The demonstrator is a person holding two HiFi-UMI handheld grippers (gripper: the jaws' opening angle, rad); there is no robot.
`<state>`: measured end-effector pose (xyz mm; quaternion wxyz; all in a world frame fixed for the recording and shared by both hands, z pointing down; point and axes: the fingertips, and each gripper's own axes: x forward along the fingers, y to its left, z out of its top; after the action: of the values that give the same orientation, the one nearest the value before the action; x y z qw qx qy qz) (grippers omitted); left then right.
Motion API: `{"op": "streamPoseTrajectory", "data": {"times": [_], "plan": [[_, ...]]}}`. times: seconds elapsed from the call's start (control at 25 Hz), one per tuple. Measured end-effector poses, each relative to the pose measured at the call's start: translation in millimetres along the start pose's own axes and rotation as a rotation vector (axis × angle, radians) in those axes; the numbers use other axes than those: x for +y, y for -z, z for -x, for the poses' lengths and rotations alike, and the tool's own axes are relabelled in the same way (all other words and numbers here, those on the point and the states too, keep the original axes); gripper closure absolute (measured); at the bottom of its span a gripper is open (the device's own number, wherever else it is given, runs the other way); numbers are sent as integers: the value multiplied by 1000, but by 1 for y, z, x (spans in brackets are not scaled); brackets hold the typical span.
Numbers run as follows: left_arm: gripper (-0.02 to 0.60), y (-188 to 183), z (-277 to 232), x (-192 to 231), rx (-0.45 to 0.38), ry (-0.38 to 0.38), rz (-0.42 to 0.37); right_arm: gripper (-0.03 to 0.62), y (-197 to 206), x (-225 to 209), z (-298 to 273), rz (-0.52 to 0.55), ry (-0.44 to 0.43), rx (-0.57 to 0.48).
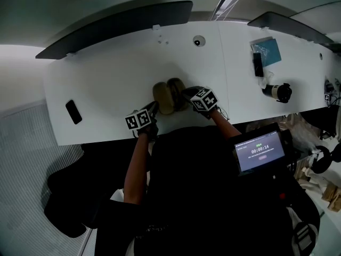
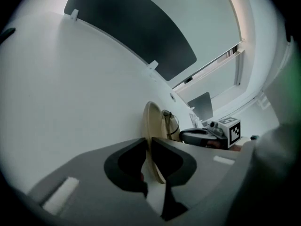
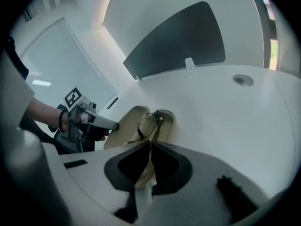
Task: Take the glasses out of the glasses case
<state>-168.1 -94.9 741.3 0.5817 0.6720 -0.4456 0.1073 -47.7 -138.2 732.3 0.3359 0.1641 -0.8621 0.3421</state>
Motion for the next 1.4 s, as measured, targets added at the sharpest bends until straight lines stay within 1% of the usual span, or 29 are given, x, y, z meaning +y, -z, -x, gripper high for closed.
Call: {"op": "streamPoseTrajectory", "data": {"times": [0.08, 0.16, 0.24, 0.28, 0.36, 0.6, 0.72, 0.84, 0.96, 1.16, 1.24, 1.4], "plan": [[532, 2, 12, -7, -31, 36, 14, 572, -2, 15, 1, -48, -7, -13], [532, 0, 12, -9, -48, 46, 35, 572, -4, 17, 3, -79, -3, -24], [534, -2, 6, -10, -45, 47, 48, 566, -7, 15, 7, -79, 10, -24], [534, -2, 4, -10, -41, 45, 51, 551, -8, 15, 8, -75, 15, -19], [534, -2, 1, -11, -40, 41, 62, 529, -8, 21, 9, -65, 17, 1], [531, 0, -4, -14, -64, 31, 144, 477, 3, 42, 5, -47, 16, 83], [531, 3, -4, -16, -60, 19, 144, 457, 12, 46, 0, -47, 21, 126], [529, 9, -2, -19, -48, 8, 129, 457, 20, 48, -4, -54, 31, 145], [529, 8, -4, -21, -46, 8, 128, 457, 19, 45, -9, -46, 38, 155], [528, 9, -3, -24, -35, 12, 123, 461, 24, 45, -15, 1, 52, 211], [529, 9, -3, -24, -32, 15, 122, 485, 27, 44, -16, 3, 58, 224], [528, 9, -3, -24, -31, 22, 124, 530, 26, 41, -12, -33, 66, 223]]}}
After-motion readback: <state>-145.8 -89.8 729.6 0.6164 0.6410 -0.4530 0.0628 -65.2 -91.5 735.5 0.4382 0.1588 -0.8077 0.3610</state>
